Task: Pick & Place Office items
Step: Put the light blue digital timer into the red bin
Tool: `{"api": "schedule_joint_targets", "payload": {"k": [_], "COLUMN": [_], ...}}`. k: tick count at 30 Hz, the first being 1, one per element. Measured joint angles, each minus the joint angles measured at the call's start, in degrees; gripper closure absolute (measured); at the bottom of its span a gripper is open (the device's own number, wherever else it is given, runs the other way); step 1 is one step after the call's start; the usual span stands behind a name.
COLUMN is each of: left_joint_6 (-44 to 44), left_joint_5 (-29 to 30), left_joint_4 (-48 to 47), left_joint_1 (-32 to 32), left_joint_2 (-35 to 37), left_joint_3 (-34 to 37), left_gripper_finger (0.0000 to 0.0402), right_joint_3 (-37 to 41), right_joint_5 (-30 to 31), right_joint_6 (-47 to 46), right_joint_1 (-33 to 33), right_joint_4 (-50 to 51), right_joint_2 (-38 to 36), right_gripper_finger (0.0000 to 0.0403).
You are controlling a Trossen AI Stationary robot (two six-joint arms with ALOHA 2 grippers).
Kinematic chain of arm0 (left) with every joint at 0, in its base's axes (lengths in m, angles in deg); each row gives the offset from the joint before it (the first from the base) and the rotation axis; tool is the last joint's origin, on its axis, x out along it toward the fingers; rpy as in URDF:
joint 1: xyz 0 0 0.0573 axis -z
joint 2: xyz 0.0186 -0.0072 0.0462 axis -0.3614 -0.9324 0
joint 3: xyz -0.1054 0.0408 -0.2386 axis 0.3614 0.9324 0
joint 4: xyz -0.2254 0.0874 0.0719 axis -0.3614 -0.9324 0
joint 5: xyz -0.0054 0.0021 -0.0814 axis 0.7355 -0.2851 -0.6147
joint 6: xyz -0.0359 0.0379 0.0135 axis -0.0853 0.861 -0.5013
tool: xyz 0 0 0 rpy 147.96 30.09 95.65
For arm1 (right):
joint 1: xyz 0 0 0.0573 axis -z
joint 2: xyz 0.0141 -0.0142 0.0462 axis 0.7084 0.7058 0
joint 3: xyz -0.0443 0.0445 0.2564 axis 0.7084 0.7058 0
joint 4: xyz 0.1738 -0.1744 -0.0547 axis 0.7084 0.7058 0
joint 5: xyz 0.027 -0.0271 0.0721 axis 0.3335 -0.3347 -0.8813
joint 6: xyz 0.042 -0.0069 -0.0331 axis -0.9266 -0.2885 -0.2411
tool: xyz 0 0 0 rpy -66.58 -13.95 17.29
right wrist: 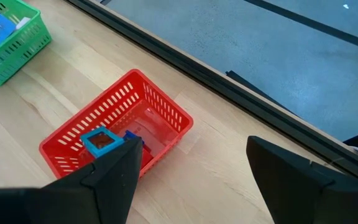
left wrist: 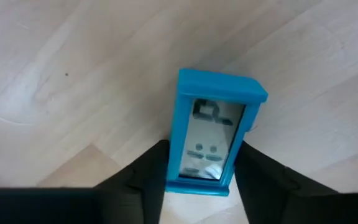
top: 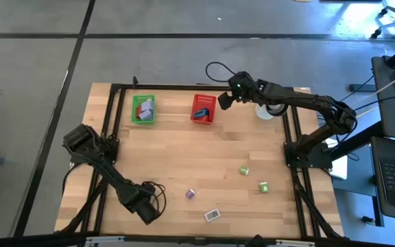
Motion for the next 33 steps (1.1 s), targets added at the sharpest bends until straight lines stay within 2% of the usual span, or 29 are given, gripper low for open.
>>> {"api": "schedule_joint_targets", "payload": {"k": [2, 8, 18, 27, 33], "left_joint_6": [-0.48, -0.09, 2.43, 9.8, 18.75], "left_joint_5": [-0.04, 1.9, 15.58, 27.85, 32.01], "left_joint_4": [0.27, 0.99, 1.11, 1.15, 1.15], "left_joint_1": [-0.06, -1.18, -4.08, -8.68, -13.61], "left_joint_2": [0.0, 1.49, 7.03, 11.93, 14.96], "left_joint_3": [0.04, 0.33, 0.36, 0.27, 0.25], "left_gripper_finger": [0.0253, 0.0253, 0.0253, 0.0253, 0.0253], "right_joint_3": [-0.01, 0.0, -0.01, 0.0, -1.56], "right_joint_5": [0.0, -1.27, -1.78, -9.16, -14.89], "right_joint_6": [0.0, -0.05, -0.05, 1.36, 1.31], "right_joint_1": [0.0, 0.0, -0.02, 0.0, 0.0], "right_joint_4": [0.0, 0.0, 0.0, -0.07, 0.16], "right_joint_2": [0.0, 0.0, 0.0, 0.0, 0.0], "right_gripper_finger": [0.0112, 0.0112, 0.0112, 0.0112, 0.0111]}}
